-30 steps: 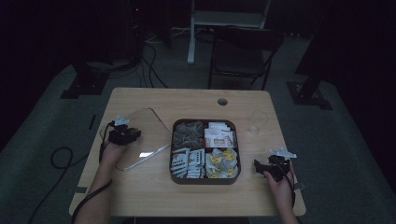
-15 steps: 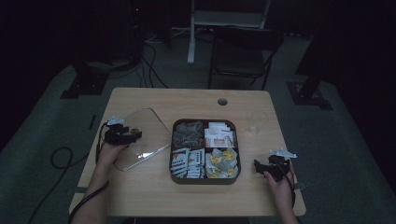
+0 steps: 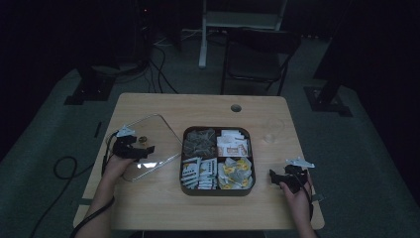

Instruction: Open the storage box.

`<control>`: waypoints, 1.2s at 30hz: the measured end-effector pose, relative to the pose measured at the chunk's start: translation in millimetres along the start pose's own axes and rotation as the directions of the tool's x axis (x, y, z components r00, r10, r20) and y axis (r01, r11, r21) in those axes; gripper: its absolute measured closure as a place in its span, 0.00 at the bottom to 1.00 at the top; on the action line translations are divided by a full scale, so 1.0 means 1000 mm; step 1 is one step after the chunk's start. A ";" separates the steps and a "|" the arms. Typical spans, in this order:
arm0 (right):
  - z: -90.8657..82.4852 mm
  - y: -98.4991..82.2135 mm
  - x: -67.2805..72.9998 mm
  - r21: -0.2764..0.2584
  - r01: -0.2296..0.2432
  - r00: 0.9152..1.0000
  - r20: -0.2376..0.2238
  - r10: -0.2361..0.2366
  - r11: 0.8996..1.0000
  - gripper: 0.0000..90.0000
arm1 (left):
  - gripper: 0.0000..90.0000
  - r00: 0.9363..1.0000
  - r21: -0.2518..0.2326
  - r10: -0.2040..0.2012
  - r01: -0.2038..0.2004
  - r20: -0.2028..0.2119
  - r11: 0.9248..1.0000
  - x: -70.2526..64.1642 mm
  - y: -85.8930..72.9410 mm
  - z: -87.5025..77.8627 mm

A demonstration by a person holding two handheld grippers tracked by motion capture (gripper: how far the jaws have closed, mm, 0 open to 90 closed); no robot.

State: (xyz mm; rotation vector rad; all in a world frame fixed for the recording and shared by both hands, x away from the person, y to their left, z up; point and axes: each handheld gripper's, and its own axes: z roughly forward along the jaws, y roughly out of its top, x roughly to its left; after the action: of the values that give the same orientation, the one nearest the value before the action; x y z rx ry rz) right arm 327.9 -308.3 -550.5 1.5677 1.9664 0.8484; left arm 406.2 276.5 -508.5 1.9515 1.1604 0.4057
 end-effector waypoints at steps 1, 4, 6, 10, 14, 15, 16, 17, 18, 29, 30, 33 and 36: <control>0.000 0.000 0.000 0.000 0.000 1.000 0.000 0.000 1.000 0.13 | 0.03 1.000 0.000 0.004 -0.004 -0.002 1.000 -0.001 0.000 -0.001; 0.000 0.000 0.000 0.000 0.000 1.000 0.000 0.000 1.000 0.13 | 0.03 1.000 -0.015 0.008 -0.008 -0.001 1.000 -0.005 -0.002 -0.005; 0.000 0.000 0.000 0.000 0.000 1.000 0.000 0.000 1.000 0.13 | 0.03 1.000 -0.028 0.024 -0.023 0.001 0.999 -0.008 -0.004 -0.008; 0.000 0.000 0.000 0.000 0.000 1.000 0.000 0.000 1.000 0.13 | 0.03 0.999 -0.035 0.039 -0.039 0.003 0.999 -0.013 -0.009 -0.013; 0.000 0.000 0.000 0.000 0.000 1.000 0.001 0.000 1.000 0.13 | 0.03 0.998 -0.028 0.061 -0.061 0.013 0.998 -0.019 -0.015 -0.016; 0.000 0.000 0.000 0.000 0.001 1.000 0.001 -0.001 1.000 0.13 | 0.03 0.998 -0.029 0.063 -0.062 0.018 0.998 -0.020 -0.016 -0.017; 0.000 0.000 0.000 0.000 0.001 1.000 0.001 -0.001 1.000 0.13 | 0.03 0.998 -0.029 0.063 -0.062 0.018 0.998 -0.020 -0.016 -0.017; 0.000 0.000 0.000 0.000 0.001 1.000 0.001 -0.001 1.000 0.13 | 0.03 0.997 -0.028 0.072 -0.071 0.022 0.997 -0.023 -0.019 -0.018; 0.000 0.000 0.000 0.000 0.001 1.000 0.001 -0.001 1.000 0.13 | 0.03 0.997 -0.030 0.071 -0.071 0.025 0.997 -0.024 -0.020 -0.019; 0.000 0.000 0.000 0.000 0.001 1.000 0.002 -0.001 1.000 0.13 | 0.03 0.991 -0.017 0.125 -0.124 0.048 0.992 -0.044 -0.036 -0.027; 0.000 0.000 0.000 0.000 0.001 1.000 0.001 -0.001 1.000 0.13 | 0.03 0.990 -0.017 0.128 -0.127 0.054 0.992 -0.045 -0.038 -0.027; 0.000 0.000 0.000 0.000 0.001 1.000 0.002 -0.001 1.000 0.13 | 0.03 0.989 -0.023 0.136 -0.135 0.061 0.991 -0.050 -0.042 -0.029; 0.000 0.000 0.000 0.000 0.001 1.000 0.002 -0.001 1.000 0.13 | 0.03 0.985 -0.015 0.156 -0.155 0.078 0.988 -0.055 -0.045 -0.029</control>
State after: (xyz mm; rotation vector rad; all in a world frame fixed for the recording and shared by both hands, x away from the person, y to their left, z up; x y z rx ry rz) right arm 327.8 -308.1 -550.5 1.5671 1.9655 0.8467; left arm 333.3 255.7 -517.9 2.0387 0.9582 0.4108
